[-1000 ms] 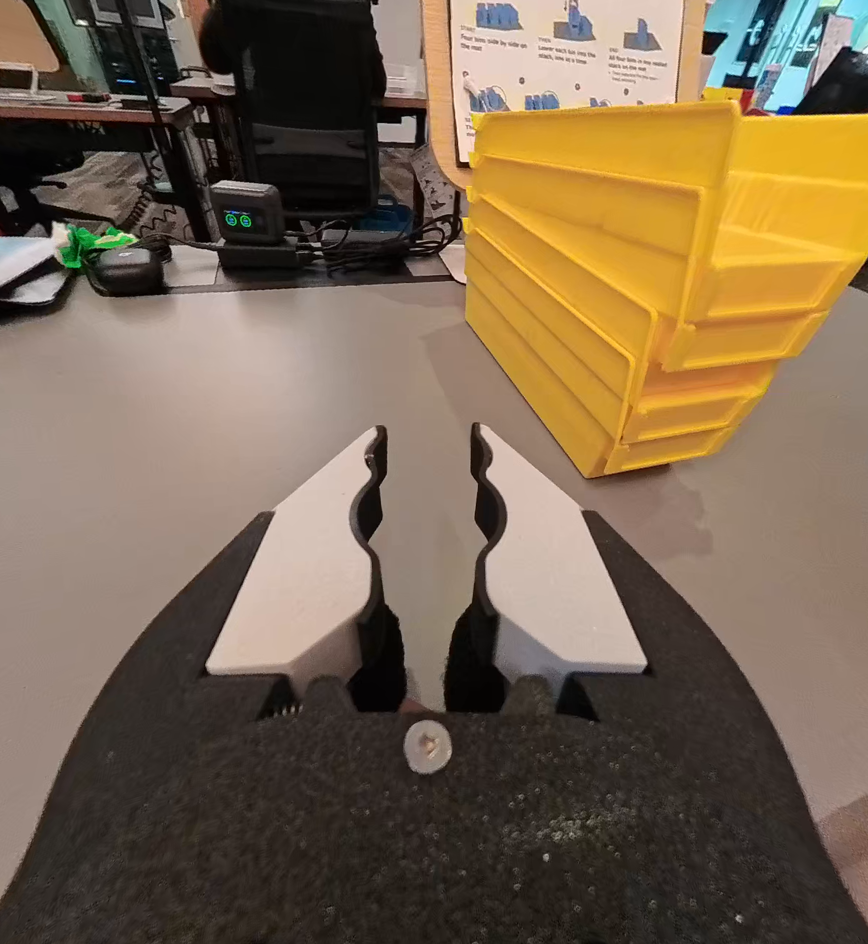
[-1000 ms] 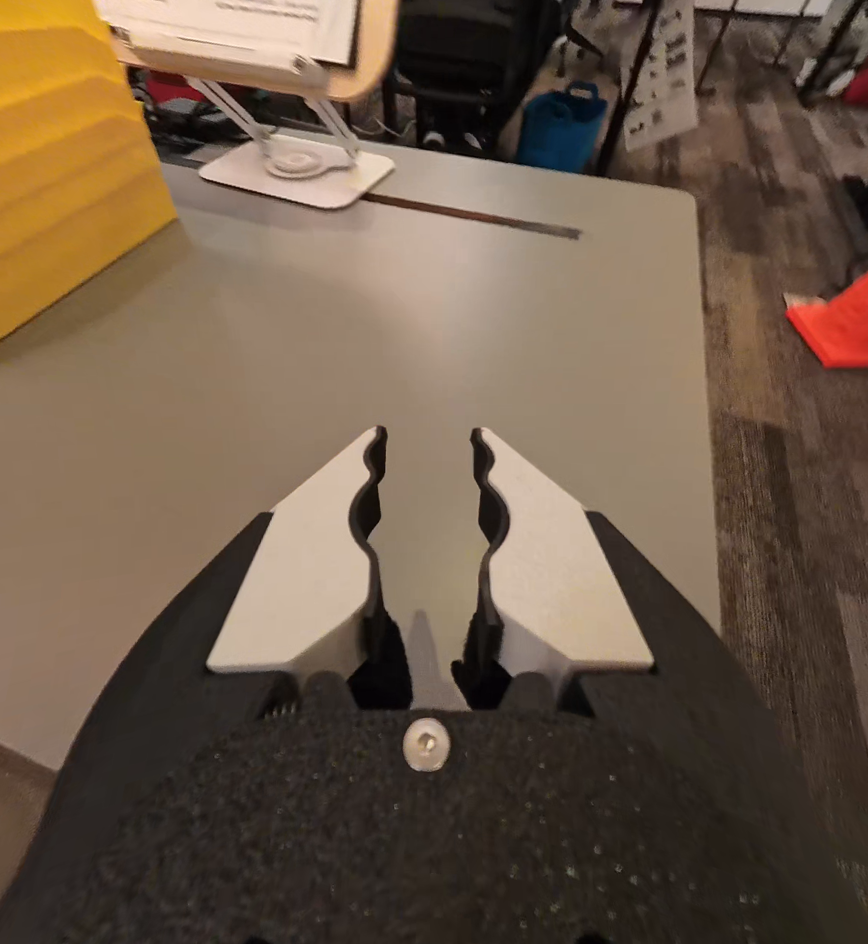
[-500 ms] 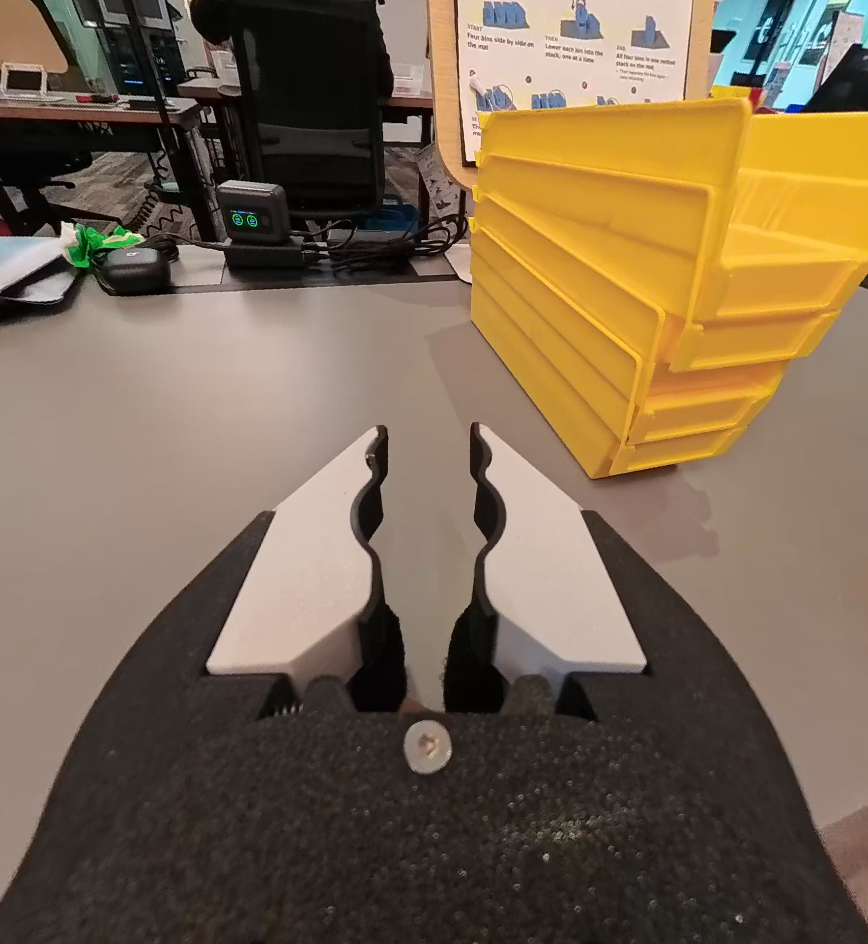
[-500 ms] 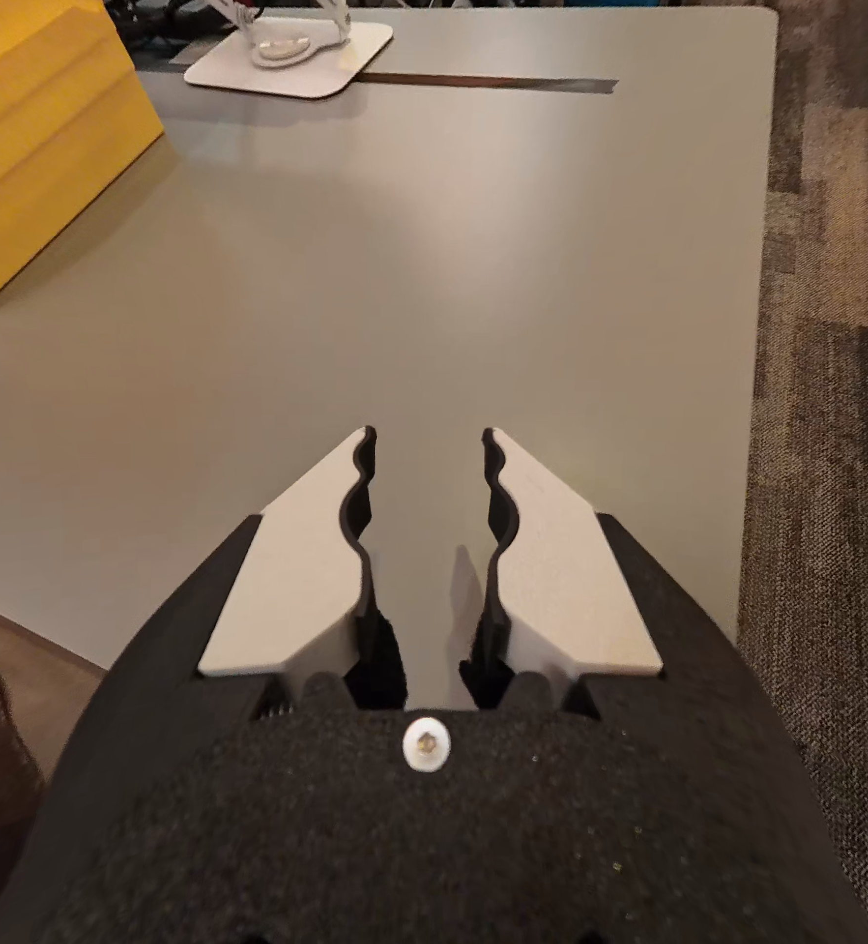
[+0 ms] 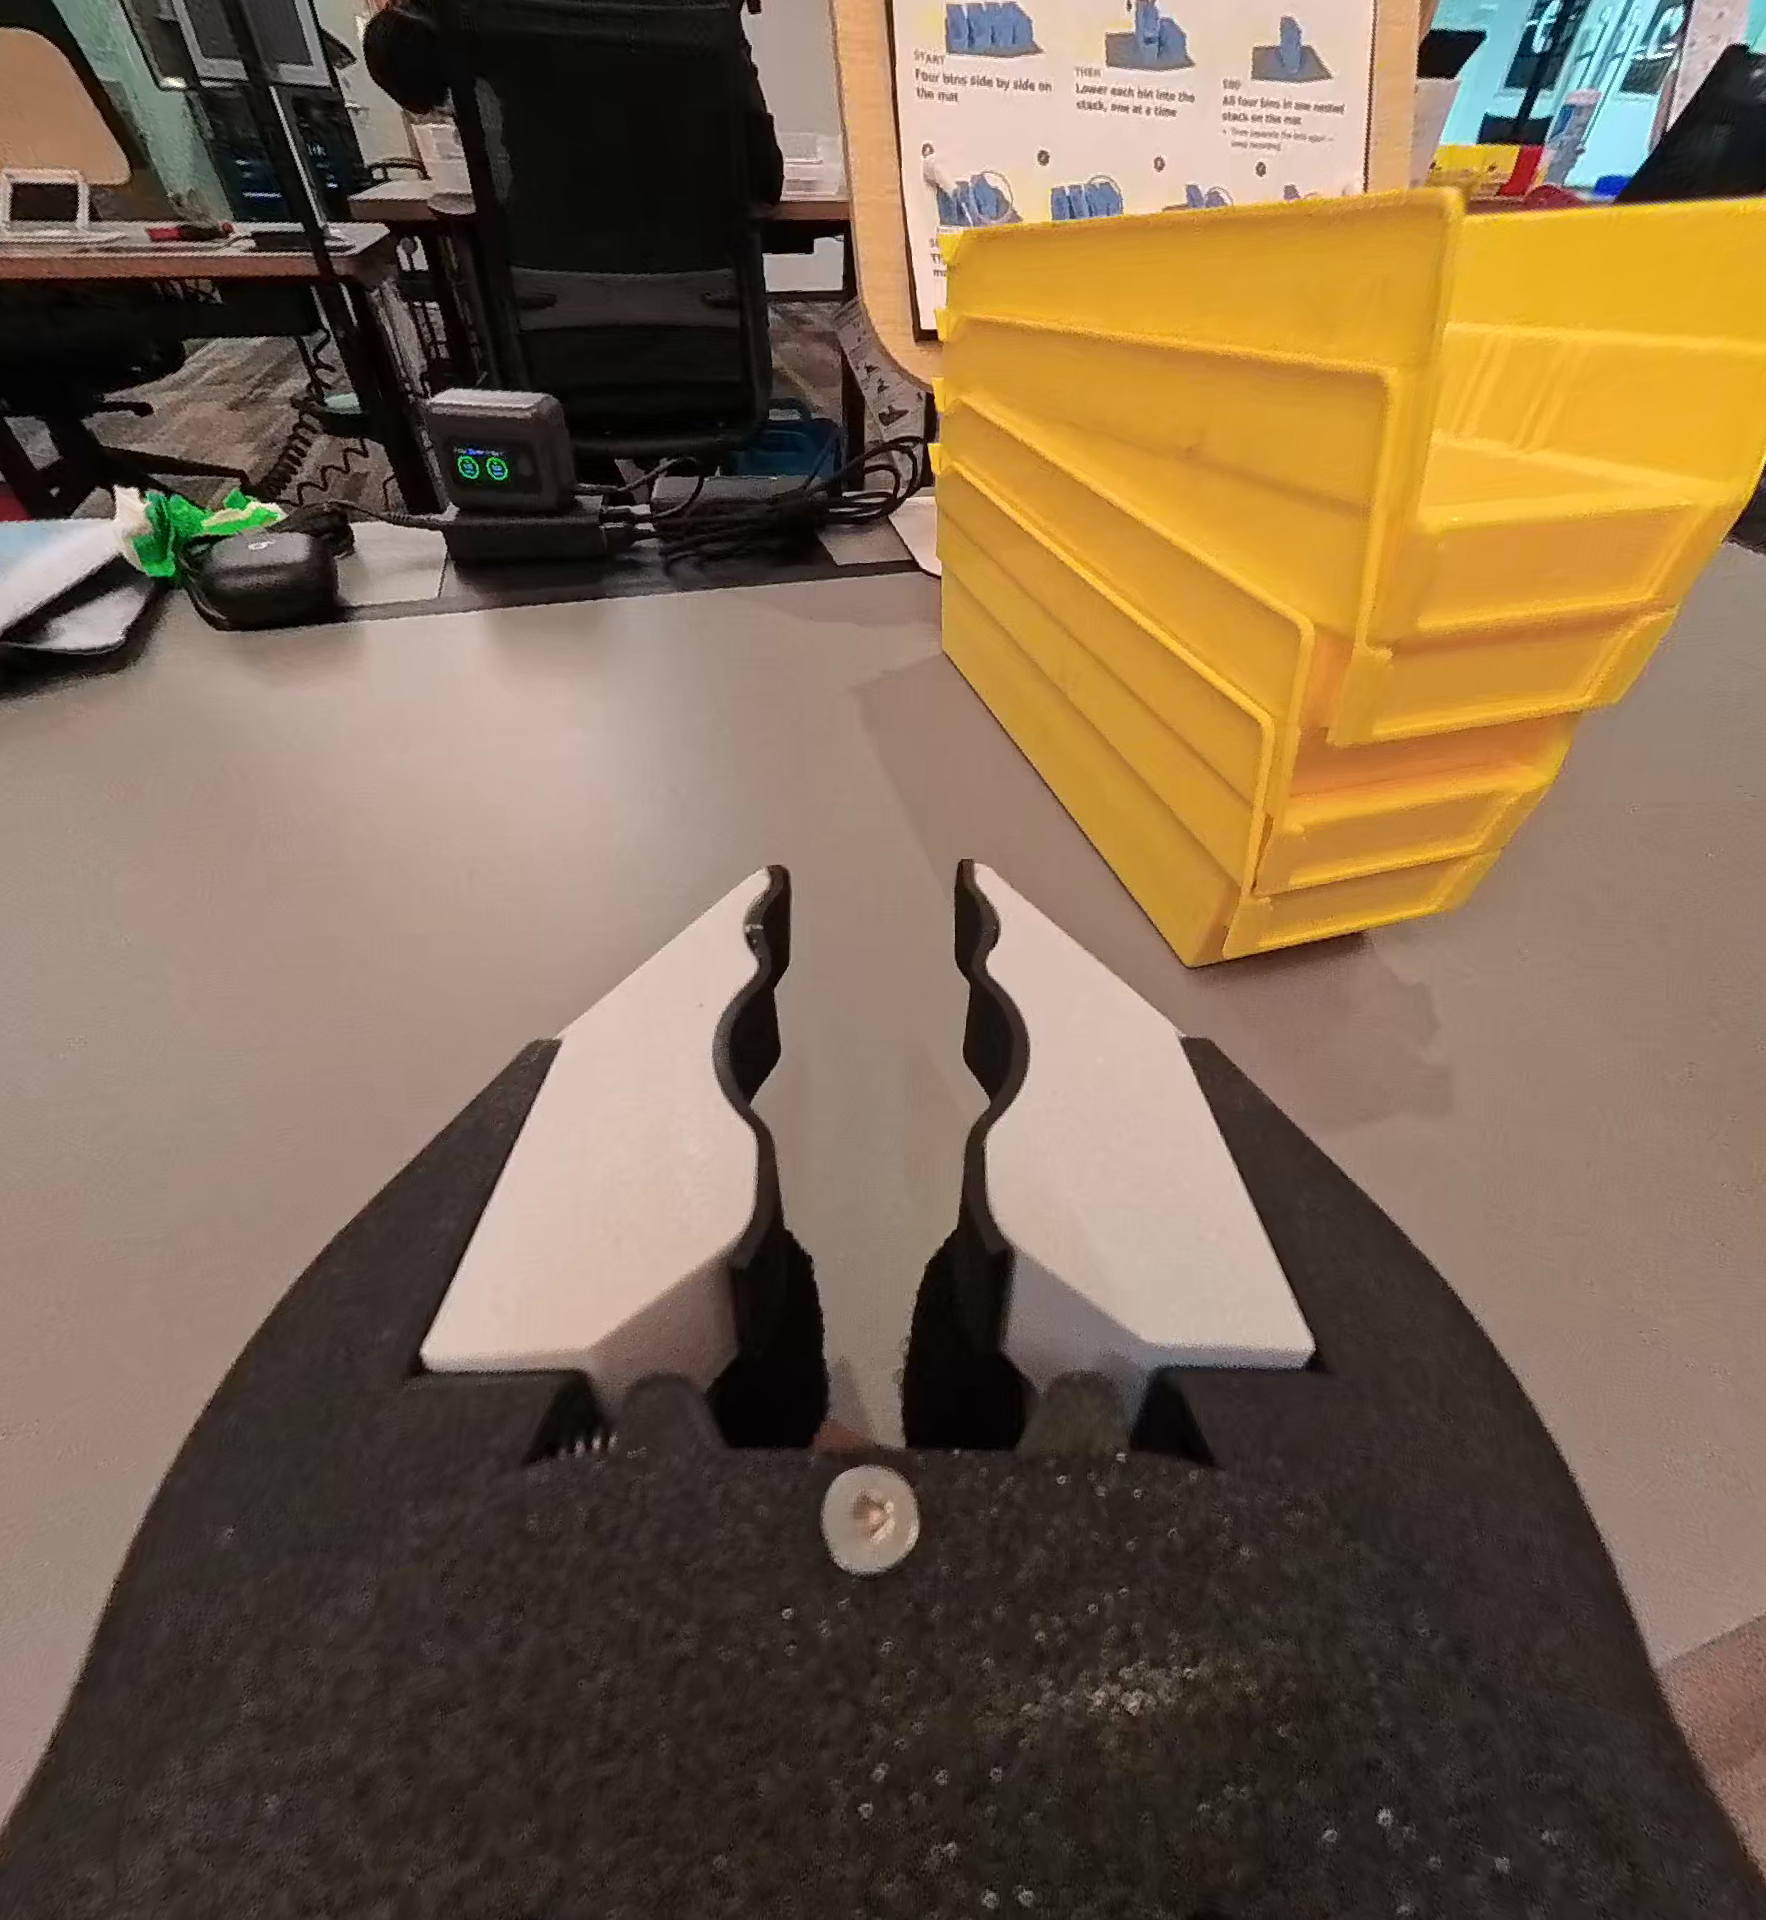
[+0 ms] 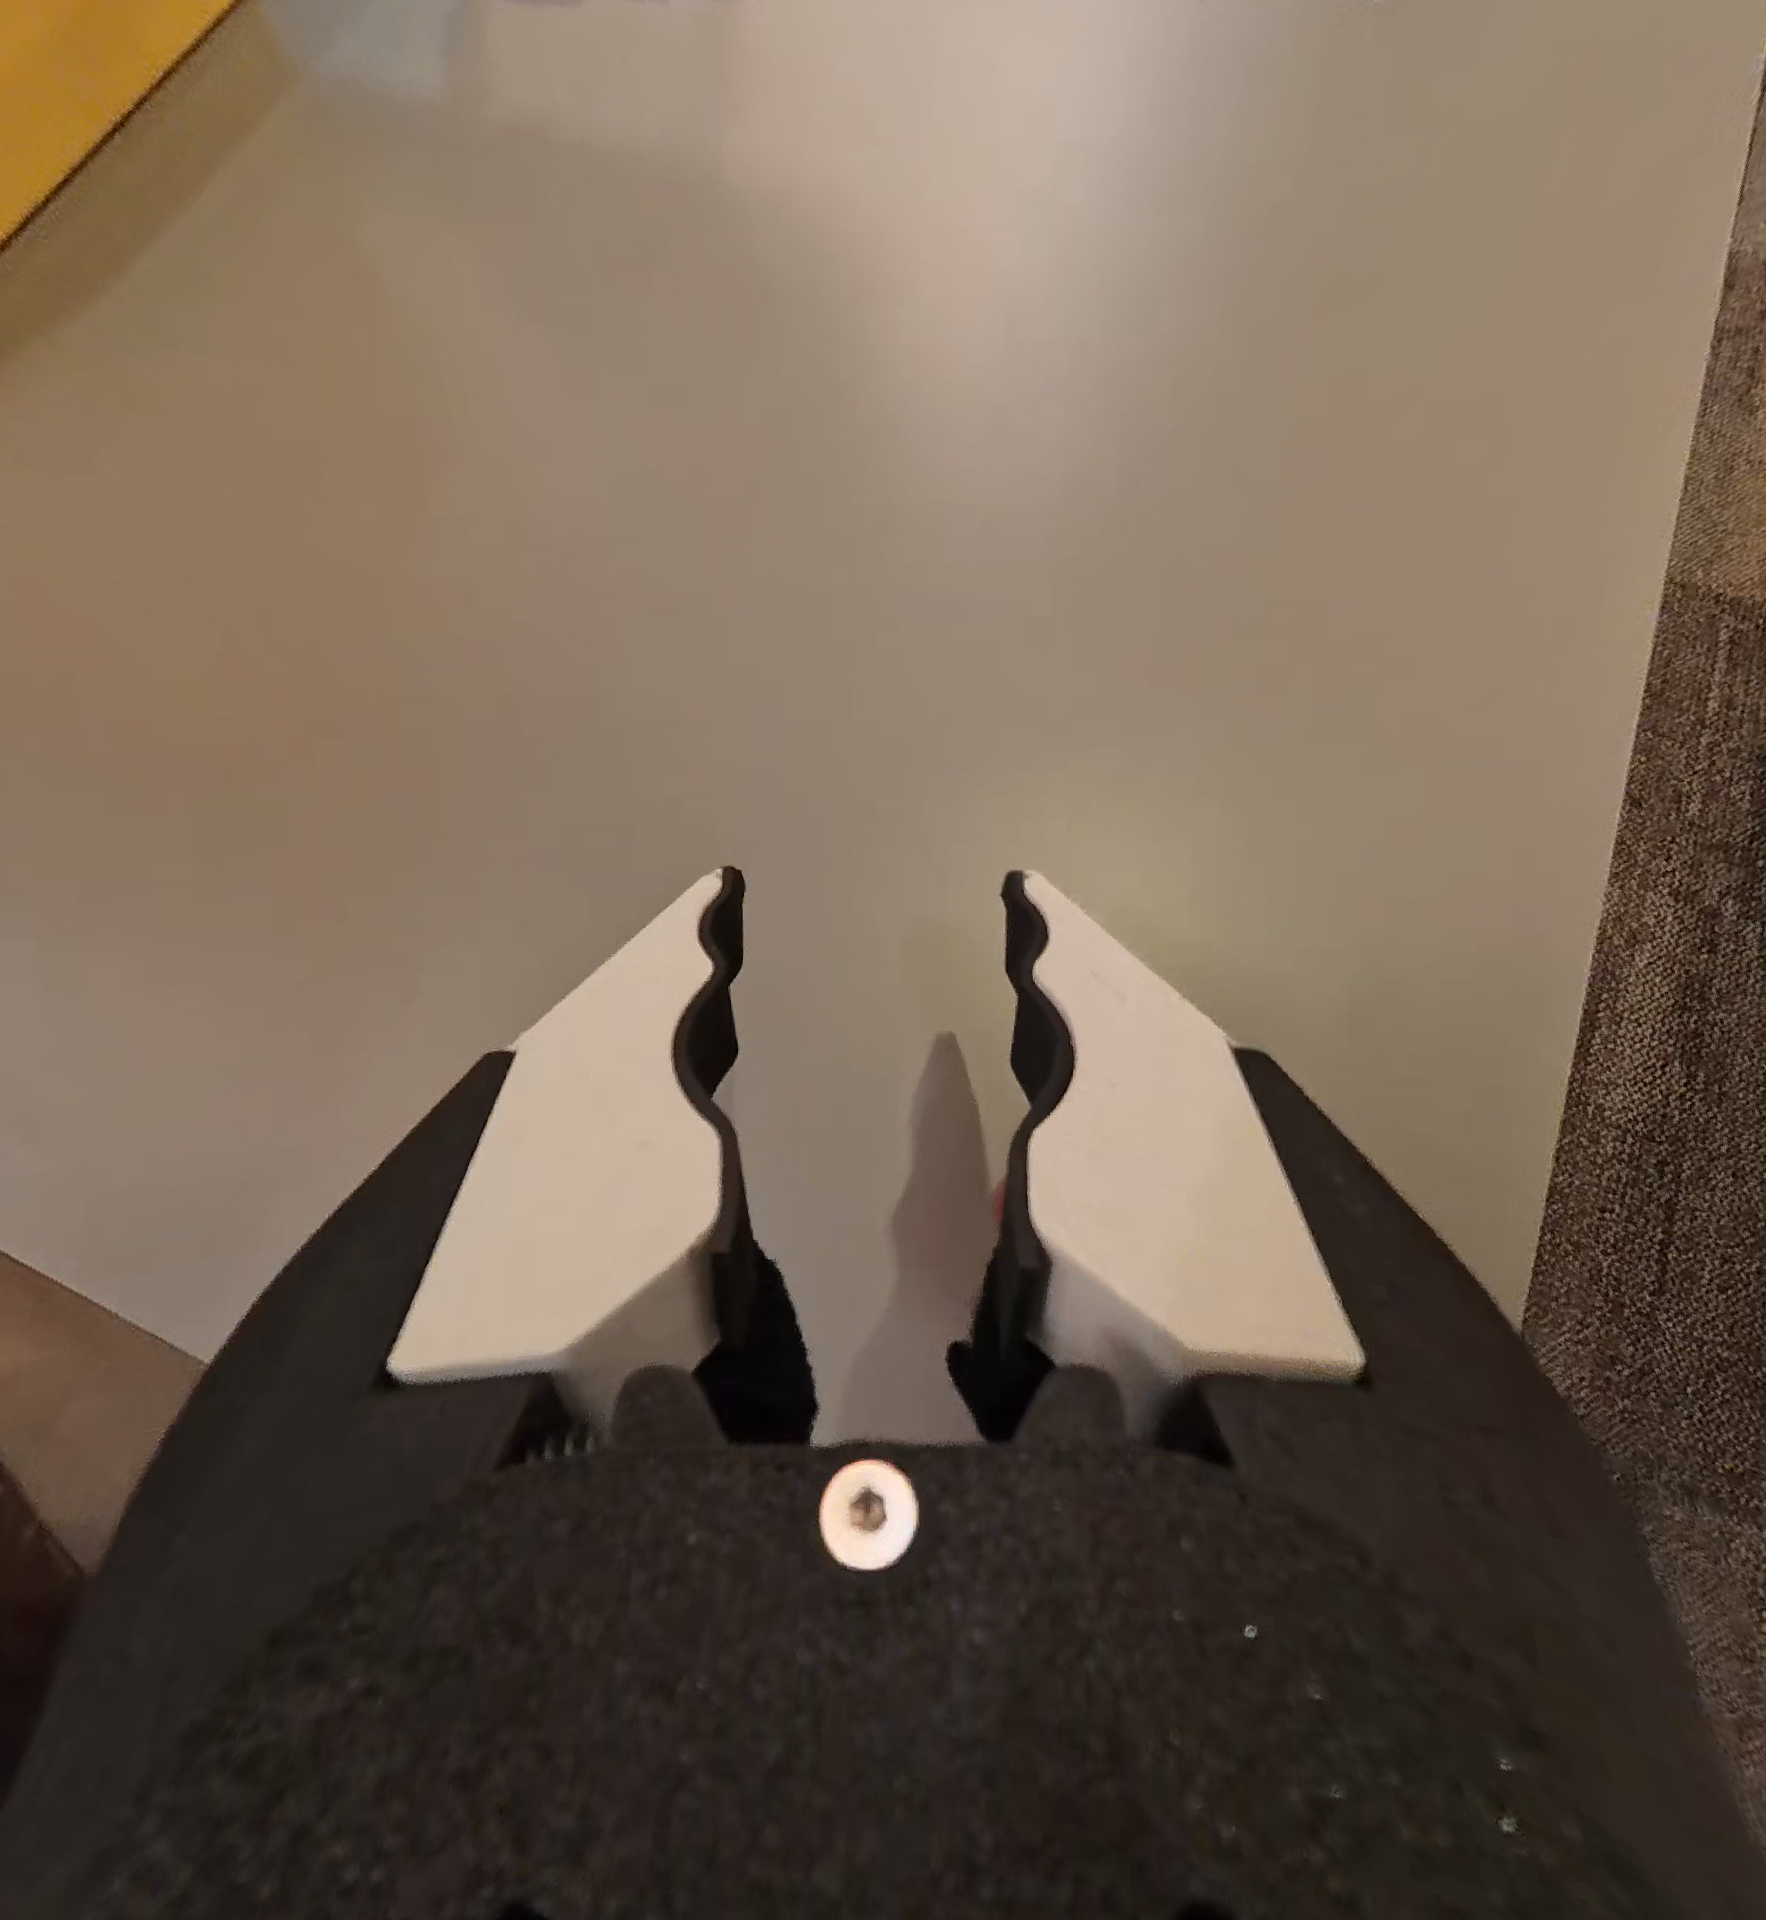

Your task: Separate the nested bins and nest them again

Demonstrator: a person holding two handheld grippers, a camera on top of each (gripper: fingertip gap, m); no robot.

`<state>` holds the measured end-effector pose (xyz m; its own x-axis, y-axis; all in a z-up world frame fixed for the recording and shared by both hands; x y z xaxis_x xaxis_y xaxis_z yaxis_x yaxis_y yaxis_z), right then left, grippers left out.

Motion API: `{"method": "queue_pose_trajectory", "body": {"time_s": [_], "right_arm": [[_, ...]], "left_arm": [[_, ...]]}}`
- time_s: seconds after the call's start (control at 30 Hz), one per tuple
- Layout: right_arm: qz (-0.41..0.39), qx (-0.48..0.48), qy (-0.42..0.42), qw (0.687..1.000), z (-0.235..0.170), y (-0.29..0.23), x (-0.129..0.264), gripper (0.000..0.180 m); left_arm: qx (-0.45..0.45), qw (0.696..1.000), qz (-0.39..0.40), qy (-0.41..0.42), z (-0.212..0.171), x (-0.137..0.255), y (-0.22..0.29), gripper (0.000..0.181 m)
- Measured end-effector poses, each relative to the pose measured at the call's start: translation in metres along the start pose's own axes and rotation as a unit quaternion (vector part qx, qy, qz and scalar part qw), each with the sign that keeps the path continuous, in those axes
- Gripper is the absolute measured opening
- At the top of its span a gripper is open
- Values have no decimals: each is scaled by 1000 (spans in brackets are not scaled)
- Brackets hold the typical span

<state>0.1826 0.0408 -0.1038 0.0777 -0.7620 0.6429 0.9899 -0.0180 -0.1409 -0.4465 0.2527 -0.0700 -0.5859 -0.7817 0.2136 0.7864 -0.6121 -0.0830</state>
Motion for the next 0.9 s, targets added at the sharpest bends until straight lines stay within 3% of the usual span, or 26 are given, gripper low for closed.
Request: {"method": "queue_pose_trajectory", "body": {"time_s": [0.9], "right_arm": [[-3, -21, -5, 1000, -21, 5, -16, 51]], "left_arm": [[-7, 1000, 1, -7, -2, -2, 1, 29]]}}
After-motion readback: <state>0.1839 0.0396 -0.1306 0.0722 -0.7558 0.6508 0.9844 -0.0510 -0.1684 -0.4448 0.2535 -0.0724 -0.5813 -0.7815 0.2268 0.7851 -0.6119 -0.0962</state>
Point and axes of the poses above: each gripper's, where its closed fingertips meet, x back along the fingers, z out of its top, y = z × x across the jaws, the point moved 5 cm from there along x, back along the fingers, and after that the axes turned 6 degrees about -x, right-handed, at the moved point
